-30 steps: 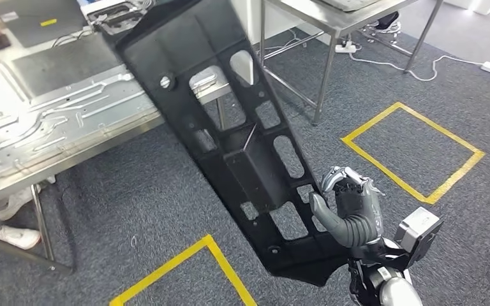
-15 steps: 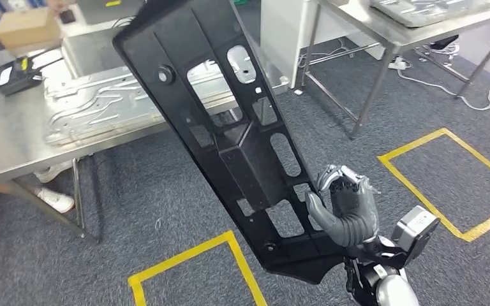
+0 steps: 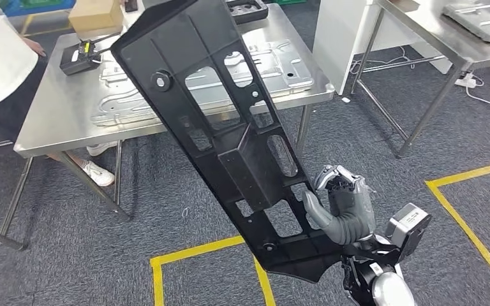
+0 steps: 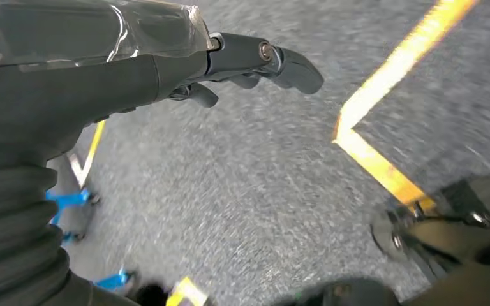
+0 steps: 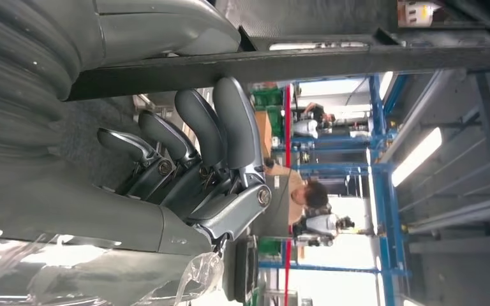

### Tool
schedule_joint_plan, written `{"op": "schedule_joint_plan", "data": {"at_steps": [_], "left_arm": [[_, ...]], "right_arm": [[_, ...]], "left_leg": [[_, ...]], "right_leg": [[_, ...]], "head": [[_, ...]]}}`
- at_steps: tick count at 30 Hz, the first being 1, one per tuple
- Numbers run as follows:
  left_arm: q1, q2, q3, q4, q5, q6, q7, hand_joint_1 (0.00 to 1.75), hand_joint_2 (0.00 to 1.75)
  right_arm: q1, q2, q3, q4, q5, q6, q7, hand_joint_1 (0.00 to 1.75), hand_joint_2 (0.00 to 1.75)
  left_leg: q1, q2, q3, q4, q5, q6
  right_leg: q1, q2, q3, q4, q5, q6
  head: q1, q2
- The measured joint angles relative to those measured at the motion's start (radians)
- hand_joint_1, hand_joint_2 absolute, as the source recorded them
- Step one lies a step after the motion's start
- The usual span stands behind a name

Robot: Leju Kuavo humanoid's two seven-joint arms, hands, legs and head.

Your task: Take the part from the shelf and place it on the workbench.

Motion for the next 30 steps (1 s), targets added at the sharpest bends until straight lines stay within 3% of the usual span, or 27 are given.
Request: {"op": "schedule_joint_plan", "data": {"at_steps": [1, 2, 3, 4, 5, 8, 10, 13, 15, 17, 18, 19, 20, 22, 24, 25, 28, 30], "left_arm": [[-0.001, 0.000, 0.000, 0.000, 0.000, 0.000, 0.001, 0.00, 1.75], [-0.002, 0.001, 0.000, 0.000, 0.000, 0.000, 0.001, 0.00, 1.75], [-0.002, 0.001, 0.000, 0.000, 0.001, 0.000, 0.002, 0.00, 1.75], [-0.003, 0.001, 0.000, 0.000, 0.002, 0.000, 0.002, 0.00, 1.75], [-0.002, 0.001, 0.000, 0.000, 0.004, 0.000, 0.002, 0.00, 1.75], [-0.002, 0.001, 0.000, 0.000, 0.006, 0.000, 0.000, 0.00, 1.75], [-0.003, 0.001, 0.000, 0.000, 0.006, 0.000, -0.003, 0.00, 1.75], [-0.001, 0.001, 0.000, 0.000, 0.007, -0.001, -0.006, 0.00, 1.75], [-0.002, 0.001, 0.000, 0.000, 0.008, -0.002, -0.007, 0.00, 1.75], [-0.004, 0.001, 0.000, 0.000, 0.011, -0.002, -0.008, 0.00, 1.75], [-0.004, 0.000, 0.000, 0.000, 0.012, -0.003, -0.008, 0.00, 1.75], [-0.004, 0.000, 0.000, 0.000, 0.013, -0.004, -0.008, 0.00, 1.75], [-0.003, 0.000, 0.000, 0.000, 0.013, -0.005, -0.008, 0.00, 1.75], [-0.001, 0.000, 0.000, 0.000, 0.014, -0.006, -0.008, 0.00, 1.75], [-0.002, 0.000, 0.000, 0.000, 0.014, -0.006, -0.008, 0.00, 1.75], [-0.003, 0.000, 0.000, 0.000, 0.014, -0.006, -0.008, 0.00, 1.75], [-0.003, 0.001, 0.000, 0.000, 0.015, -0.006, -0.008, 0.00, 1.75], [-0.004, 0.001, 0.000, 0.000, 0.015, -0.006, -0.010, 0.00, 1.75]], "right_arm": [[0.000, 0.001, 0.001, 0.003, 0.000, 0.000, 0.000, 1.75, 1.75], [0.000, 0.002, 0.001, 0.006, 0.000, 0.000, 0.000, 1.75, 1.75], [0.000, 0.004, 0.002, 0.009, 0.000, 0.000, -0.001, 1.75, 1.75], [0.000, 0.005, 0.002, 0.011, 0.000, 0.000, -0.001, 1.75, 1.75], [0.000, 0.006, 0.003, 0.013, 0.000, 0.000, -0.002, 1.75, 1.75], [-0.003, 0.009, 0.004, 0.018, -0.001, 0.000, -0.003, 1.75, 1.75], [-0.008, 0.012, 0.005, 0.022, -0.002, 0.002, -0.003, 1.75, 1.75], [-0.015, 0.017, 0.009, 0.029, -0.003, 0.006, -0.003, 1.75, 1.75], [-0.021, 0.019, 0.012, 0.032, -0.004, 0.009, -0.004, 1.75, 1.75], [-0.024, 0.020, 0.014, 0.036, -0.004, 0.010, -0.005, 1.75, 1.75], [-0.024, 0.020, 0.015, 0.039, -0.004, 0.011, -0.005, 1.75, 1.75], [-0.023, 0.020, 0.016, 0.041, -0.005, 0.011, -0.005, 1.75, 1.75], [-0.023, 0.020, 0.018, 0.043, -0.005, 0.011, -0.005, 1.75, 1.75], [-0.024, 0.020, 0.022, 0.045, -0.005, 0.011, -0.004, 1.75, 1.75], [-0.028, 0.020, 0.025, 0.047, -0.006, 0.012, -0.005, 1.75, 1.75], [-0.030, 0.021, 0.026, 0.048, -0.006, 0.013, -0.005, 1.75, 1.75], [-0.038, 0.023, 0.028, 0.049, -0.006, 0.016, -0.005, 1.75, 1.75], [-0.043, 0.023, 0.029, 0.049, -0.006, 0.018, -0.005, 1.75, 1.75]], "left_leg": [[-0.001, 0.027, -0.036, 0.071, -0.032, -0.004], [0.001, 0.039, -0.074, 0.144, -0.059, -0.007], [0.002, 0.043, -0.104, 0.196, -0.072, -0.008], [0.002, 0.044, -0.117, 0.213, -0.067, -0.008], [0.002, 0.045, -0.105, 0.184, -0.043, -0.007], [-0.003, 0.056, -0.004, -0.029, 0.053, 0.007], [-0.010, 0.063, 0.024, -0.089, 0.061, 0.016], [-0.011, 0.057, 0.036, -0.099, 0.057, 0.030], [-0.005, 0.053, 0.053, -0.108, 0.058, 0.042], [-0.005, 0.049, 0.062, -0.109, 0.053, 0.050], [-0.005, 0.045, 0.066, -0.109, 0.050, 0.052], [-0.006, 0.040, 0.071, -0.108, 0.045, 0.052], [-0.005, 0.036, 0.078, -0.108, 0.039, 0.051], [-0.004, 0.027, 0.095, -0.108, 0.026, 0.044], [-0.008, 0.022, 0.103, -0.105, 0.010, 0.033], [-0.010, 0.021, 0.105, -0.105, 0.004, 0.028], [-0.007, 0.023, 0.107, -0.102, -0.008, 0.015], [-0.003, 0.032, 0.077, -0.036, -0.040, 0.003]], "right_leg": [[0.002, -0.009, 0.001, 0.000, -0.002, -0.003], [0.003, -0.018, 0.002, 0.000, -0.004, -0.006], [0.004, -0.026, 0.003, 0.000, -0.006, -0.007], [0.004, -0.033, 0.005, 0.000, -0.009, -0.007], [0.004, -0.038, 0.008, 0.000, -0.012, -0.006], [0.007, -0.048, 0.023, 0.000, -0.023, 0.000], [0.010, -0.050, 0.027, -0.001, -0.029, 0.009], [0.008, -0.051, 0.033, 0.000, -0.039, 0.025], [0.008, -0.037, 0.006, 0.068, -0.073, 0.030], [0.008, -0.024, -0.070, 0.210, -0.125, 0.032], [0.008, -0.022, -0.109, 0.269, -0.138, 0.033], [0.008, -0.021, -0.134, 0.296, -0.131, 0.034], [0.007, -0.021, -0.140, 0.281, -0.104, 0.035], [0.006, -0.020, -0.099, 0.152, -0.014, 0.035], [0.005, -0.017, -0.053, 0.035, 0.038, 0.030], [0.006, -0.015, -0.044, 0.011, 0.042, 0.025], [0.009, -0.014, -0.040, 0.007, 0.031, 0.006], [0.007, -0.015, -0.035, 0.005, 0.027, -0.005]], "head": [[-0.001, 0.000], [-0.001, 0.000], [-0.001, 0.000], [-0.001, 0.000], [-0.002, 0.000], [-0.001, 0.000], [-0.001, 0.000], [-0.001, 0.000], [0.000, 0.000], [0.002, 0.000], [0.002, 0.000], [0.002, 0.000], [0.002, 0.000], [0.002, 0.000], [0.002, 0.000], [0.002, 0.000], [0.000, 0.000], [-0.001, 0.000]]}}
